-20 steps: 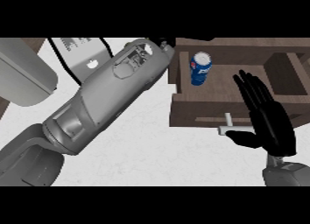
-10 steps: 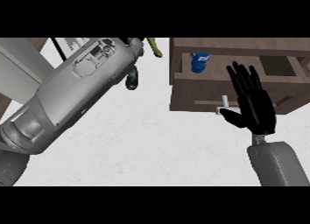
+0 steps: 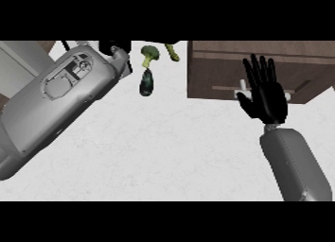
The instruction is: Pick up the can, place it into the drawer and close the drawer
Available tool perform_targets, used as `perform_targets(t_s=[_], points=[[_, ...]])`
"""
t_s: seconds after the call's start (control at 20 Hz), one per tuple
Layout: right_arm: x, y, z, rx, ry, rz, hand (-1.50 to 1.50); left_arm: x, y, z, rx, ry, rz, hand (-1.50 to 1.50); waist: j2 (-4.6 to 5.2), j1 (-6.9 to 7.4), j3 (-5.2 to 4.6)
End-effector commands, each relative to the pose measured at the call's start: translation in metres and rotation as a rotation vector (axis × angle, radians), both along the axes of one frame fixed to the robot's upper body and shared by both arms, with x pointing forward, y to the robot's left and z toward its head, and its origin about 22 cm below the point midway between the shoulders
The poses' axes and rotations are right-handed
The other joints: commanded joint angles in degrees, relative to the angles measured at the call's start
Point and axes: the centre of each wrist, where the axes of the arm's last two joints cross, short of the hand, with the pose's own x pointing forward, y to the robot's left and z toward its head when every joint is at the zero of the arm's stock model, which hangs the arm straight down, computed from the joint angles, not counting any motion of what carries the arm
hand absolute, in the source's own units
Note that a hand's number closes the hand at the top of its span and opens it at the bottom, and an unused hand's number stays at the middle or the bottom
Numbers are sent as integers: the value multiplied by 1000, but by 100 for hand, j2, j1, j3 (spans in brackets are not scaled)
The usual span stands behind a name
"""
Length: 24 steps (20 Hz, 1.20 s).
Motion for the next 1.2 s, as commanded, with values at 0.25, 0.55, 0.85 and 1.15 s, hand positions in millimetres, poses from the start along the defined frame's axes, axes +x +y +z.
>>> perform_targets(t_s=[0.25,0.55,0.85,1.15], points=[[49,21,11,2,-51,-37,-150,-13,22,-5,31,21,15,-150,120,55,63],[66,26,27,-1,-87,-88,-150,-28,51,-21,21,24,-2,-150,139,100,56],[76,23,39,-13,-120,-99,-150,-36,50,-36,14,35,-9,-150,196,176,62],[98,33,83,23,-123,-107,-150,-50,51,-54,16,38,-23,-150,205,221,64]])
